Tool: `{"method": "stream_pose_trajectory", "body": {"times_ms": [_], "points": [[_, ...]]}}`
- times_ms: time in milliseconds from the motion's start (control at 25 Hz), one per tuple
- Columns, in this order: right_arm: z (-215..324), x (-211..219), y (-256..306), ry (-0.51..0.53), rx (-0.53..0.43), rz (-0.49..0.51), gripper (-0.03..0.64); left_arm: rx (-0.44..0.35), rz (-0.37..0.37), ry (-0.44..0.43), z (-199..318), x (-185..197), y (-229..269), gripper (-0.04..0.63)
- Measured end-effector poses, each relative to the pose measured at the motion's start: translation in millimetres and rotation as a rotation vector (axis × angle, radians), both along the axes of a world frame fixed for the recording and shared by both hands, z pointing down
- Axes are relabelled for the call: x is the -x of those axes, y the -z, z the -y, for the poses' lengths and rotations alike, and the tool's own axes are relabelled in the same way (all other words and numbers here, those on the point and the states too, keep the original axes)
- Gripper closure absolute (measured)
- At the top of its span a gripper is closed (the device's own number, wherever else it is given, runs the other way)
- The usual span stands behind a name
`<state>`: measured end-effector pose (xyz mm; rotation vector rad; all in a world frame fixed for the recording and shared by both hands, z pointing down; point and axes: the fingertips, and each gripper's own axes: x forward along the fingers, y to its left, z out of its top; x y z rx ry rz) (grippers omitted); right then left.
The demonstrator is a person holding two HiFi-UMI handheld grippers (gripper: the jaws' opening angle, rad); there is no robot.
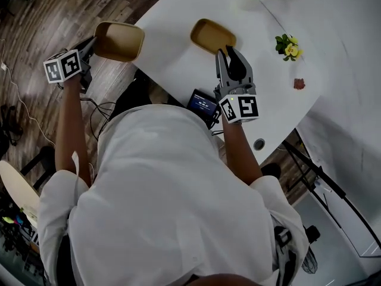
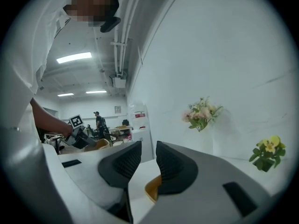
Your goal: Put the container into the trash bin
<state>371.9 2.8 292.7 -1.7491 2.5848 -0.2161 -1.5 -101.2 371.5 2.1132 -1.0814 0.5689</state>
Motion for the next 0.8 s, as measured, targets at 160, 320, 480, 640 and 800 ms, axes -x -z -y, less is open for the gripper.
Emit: {"method": "stream_pose_trajectory", "body": {"times_ms": [160,320,480,640,800], "points": [[26,38,-1,-0.004,0.028,-0.031,0.499,0.019,-0.031,0.053,29,59,-17,0.571],[57,93,3,-0.006,0.049,-0.048,0.499,0.051,-0.029,0.076,58,118,-44,0.571],[87,141,2,-0.002,0.073,-0.056,0.499,0.096,-0.007,0.120,83,169,-88,0.571],[108,180,-3,-0.015,0.091,-0.094,0.499,0.140,-0.041,0.147,99,197,-132,0.571],[125,203,-17,-0.048,0.109,-0.095,0.499,0.155,-0.035,0.162,121,211,-177,0.571]]}}
